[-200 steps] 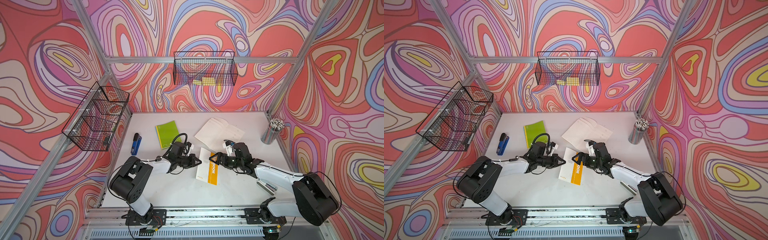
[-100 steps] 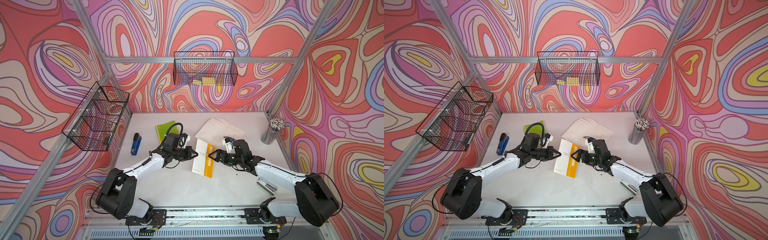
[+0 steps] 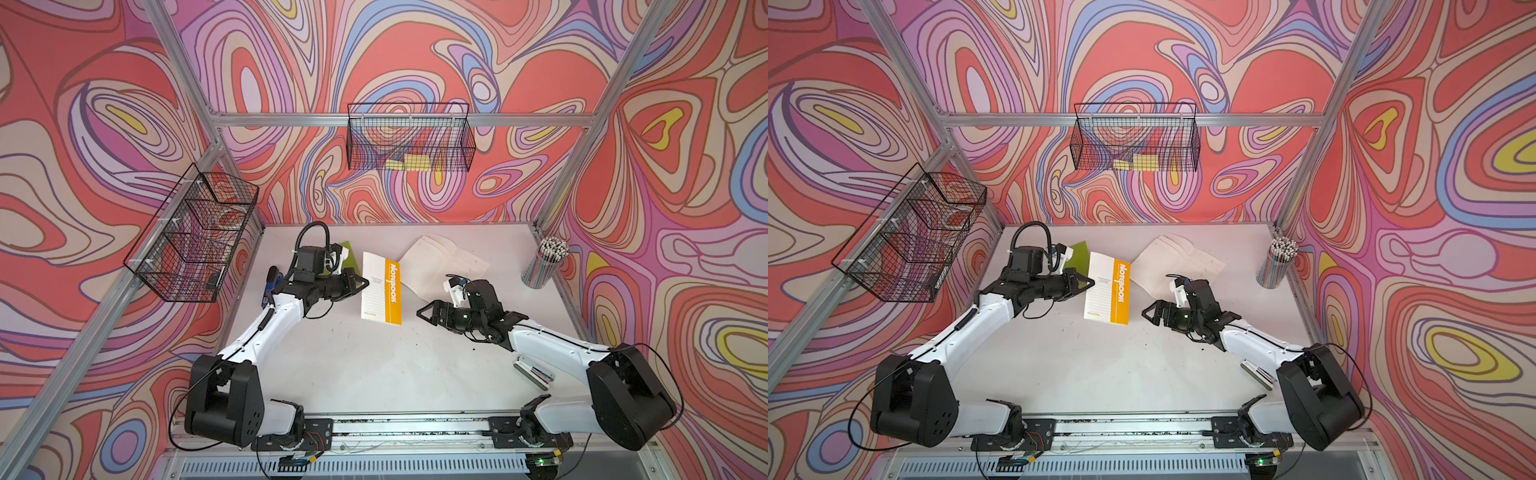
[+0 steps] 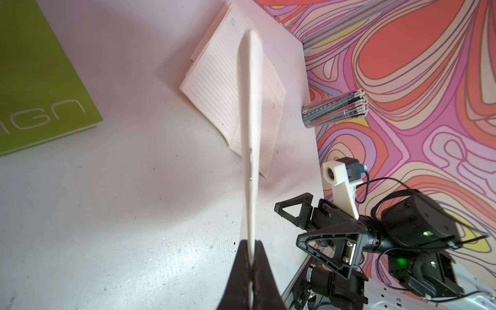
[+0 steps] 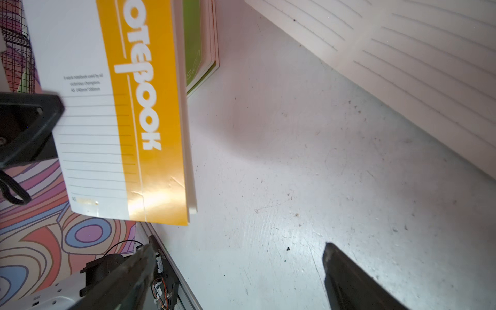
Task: Close the notebook
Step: Pick up the notebook from the center of the board, then place the notebook at the notebook.
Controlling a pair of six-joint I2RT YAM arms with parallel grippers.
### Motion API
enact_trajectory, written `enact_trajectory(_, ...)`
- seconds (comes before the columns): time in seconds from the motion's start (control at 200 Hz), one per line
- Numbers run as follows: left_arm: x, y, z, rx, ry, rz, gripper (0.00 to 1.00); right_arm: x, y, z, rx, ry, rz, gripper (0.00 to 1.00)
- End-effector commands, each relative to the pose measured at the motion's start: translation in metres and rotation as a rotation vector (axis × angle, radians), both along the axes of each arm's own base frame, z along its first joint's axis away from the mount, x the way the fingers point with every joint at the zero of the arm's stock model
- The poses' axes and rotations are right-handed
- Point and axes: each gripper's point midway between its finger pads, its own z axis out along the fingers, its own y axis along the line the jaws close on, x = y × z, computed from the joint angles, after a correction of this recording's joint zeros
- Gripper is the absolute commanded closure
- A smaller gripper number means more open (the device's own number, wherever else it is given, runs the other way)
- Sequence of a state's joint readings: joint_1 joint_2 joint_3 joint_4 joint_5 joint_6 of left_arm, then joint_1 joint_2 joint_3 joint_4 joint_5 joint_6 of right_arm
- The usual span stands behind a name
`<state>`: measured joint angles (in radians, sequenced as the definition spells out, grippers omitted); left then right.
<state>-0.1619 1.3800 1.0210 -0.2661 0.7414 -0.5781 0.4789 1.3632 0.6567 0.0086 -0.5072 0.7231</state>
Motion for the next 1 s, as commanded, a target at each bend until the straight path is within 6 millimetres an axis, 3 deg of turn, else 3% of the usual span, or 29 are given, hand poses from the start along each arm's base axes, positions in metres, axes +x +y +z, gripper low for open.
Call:
enact_trajectory(0.0,0.011,0.011,0.014,-0.013,-0.006,-0.012,1.0,0.004,0.002,0.002,0.002,-0.01,0.012,0.02)
enact_trajectory(0.305,0.055,0.045,0.022,-0.012,-0.014,0.088,1.0,0.006,0.001,0.007,0.003,-0.03,0.01,0.02)
enact_trajectory(0.506,0.087,0.075,0.01,-0.043,-0.009,0.176,1.0,0.012,-0.003,0.009,-0.002,-0.044,-0.003,0.02)
enact_trajectory(0.761,0.121,0.098,-0.009,-0.048,0.005,0.238,1.0,0.026,-0.003,0.019,0.013,-0.054,-0.001,0.02)
enact_trajectory(0.997,0.149,0.112,-0.023,-0.061,0.033,0.254,1.0,0.048,0.011,0.025,0.042,-0.052,0.029,0.02)
